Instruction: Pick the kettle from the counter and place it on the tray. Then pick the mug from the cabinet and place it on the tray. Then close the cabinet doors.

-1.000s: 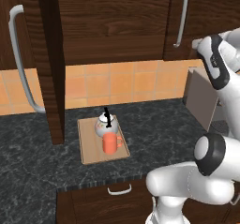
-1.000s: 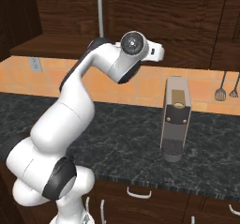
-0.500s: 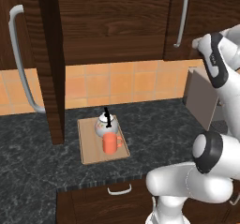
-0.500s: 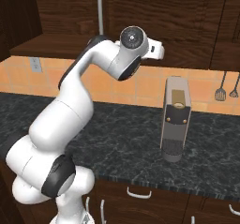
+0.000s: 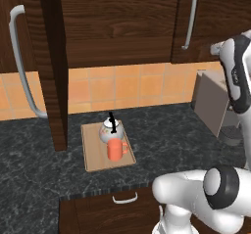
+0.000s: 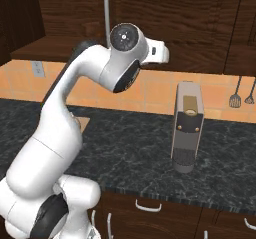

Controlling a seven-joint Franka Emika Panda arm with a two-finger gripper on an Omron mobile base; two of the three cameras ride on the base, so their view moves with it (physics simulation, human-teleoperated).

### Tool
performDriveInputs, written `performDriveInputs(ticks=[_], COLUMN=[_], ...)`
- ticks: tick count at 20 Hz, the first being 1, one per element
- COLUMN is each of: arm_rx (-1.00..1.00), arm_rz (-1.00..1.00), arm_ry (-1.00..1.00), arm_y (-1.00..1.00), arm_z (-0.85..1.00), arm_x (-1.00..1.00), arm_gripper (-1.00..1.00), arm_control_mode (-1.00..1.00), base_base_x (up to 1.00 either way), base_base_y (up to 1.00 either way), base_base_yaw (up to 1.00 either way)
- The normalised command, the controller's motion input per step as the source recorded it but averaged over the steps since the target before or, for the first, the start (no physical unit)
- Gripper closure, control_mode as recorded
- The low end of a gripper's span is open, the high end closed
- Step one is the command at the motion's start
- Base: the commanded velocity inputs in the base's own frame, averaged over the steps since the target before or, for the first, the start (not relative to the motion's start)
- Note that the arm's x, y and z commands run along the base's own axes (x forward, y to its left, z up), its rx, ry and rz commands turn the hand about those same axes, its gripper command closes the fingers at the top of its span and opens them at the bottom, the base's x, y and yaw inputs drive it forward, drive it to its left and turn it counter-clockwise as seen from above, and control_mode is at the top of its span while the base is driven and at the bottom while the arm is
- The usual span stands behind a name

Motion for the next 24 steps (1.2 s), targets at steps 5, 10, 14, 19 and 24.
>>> performDriveInputs(ticks=[5, 10, 14, 19, 24], arm_rx=[-0.39, -0.23, -0.18, -0.09, -0.08], arm_rz=[0.00, 0.10, 0.05, 0.05, 0.08], arm_ry=[0.17, 0.07, 0.03, 0.00, 0.00], arm_y=[1.00, 0.68, 0.84, 0.59, 0.52], arm_z=[0.09, -0.35, -0.18, -0.03, -0.06], arm_x=[-1.00, -0.28, -0.52, -0.36, -0.51], arm_gripper=[1.00, 1.00, 1.00, 1.00, 1.00], arm_control_mode=[-1.00, -1.00, -1.00, -1.00, -1.00], base_base_x=[0.00, 0.00, 0.00, 0.00, 0.00], base_base_y=[0.00, 0.00, 0.00, 0.00, 0.00], base_base_yaw=[0.00, 0.00, 0.00, 0.00, 0.00])
